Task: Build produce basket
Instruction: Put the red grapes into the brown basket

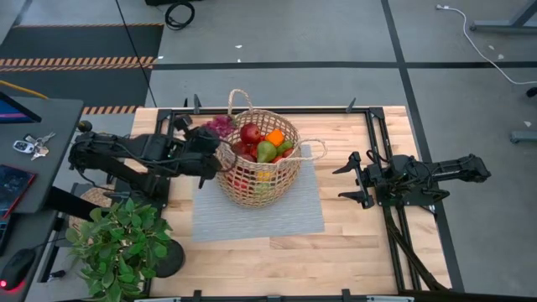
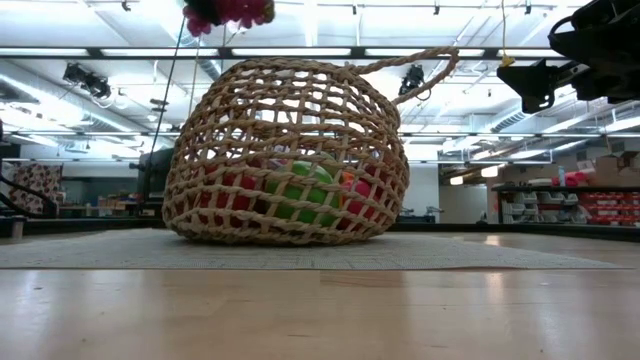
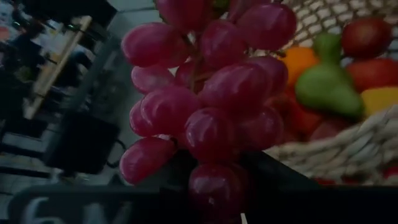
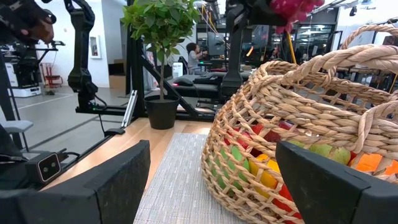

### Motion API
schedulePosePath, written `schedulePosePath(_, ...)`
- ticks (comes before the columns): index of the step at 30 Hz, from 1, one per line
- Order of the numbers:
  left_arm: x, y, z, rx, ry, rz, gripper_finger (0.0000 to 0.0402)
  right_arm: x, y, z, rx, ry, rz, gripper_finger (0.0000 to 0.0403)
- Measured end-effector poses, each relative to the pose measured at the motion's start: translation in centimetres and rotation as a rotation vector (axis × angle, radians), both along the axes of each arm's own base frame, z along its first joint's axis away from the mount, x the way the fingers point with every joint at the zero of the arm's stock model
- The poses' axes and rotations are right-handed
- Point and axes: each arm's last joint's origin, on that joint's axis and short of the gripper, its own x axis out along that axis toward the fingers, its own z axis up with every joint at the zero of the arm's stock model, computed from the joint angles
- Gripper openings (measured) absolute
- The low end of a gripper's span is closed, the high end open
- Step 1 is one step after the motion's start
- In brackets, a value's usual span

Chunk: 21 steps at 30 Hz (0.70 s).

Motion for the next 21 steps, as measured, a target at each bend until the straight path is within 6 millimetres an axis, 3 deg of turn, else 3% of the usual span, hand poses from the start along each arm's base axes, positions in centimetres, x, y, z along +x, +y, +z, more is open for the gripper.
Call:
schedulePosePath(15, 0.9, 6.1, 2.8, -0.311, -0.304, -0.142, 0.0096, 0.0, 0.0, 0.1, 0.001, -0.009, 0.000, 0.0351)
schedulePosePath(21, 3.4, 7.8, 2.9, -0.460, -0.451, -0.306, 0.0096, 0.0, 0.0, 0.1, 0.001, -0.012, 0.001, 0.0351)
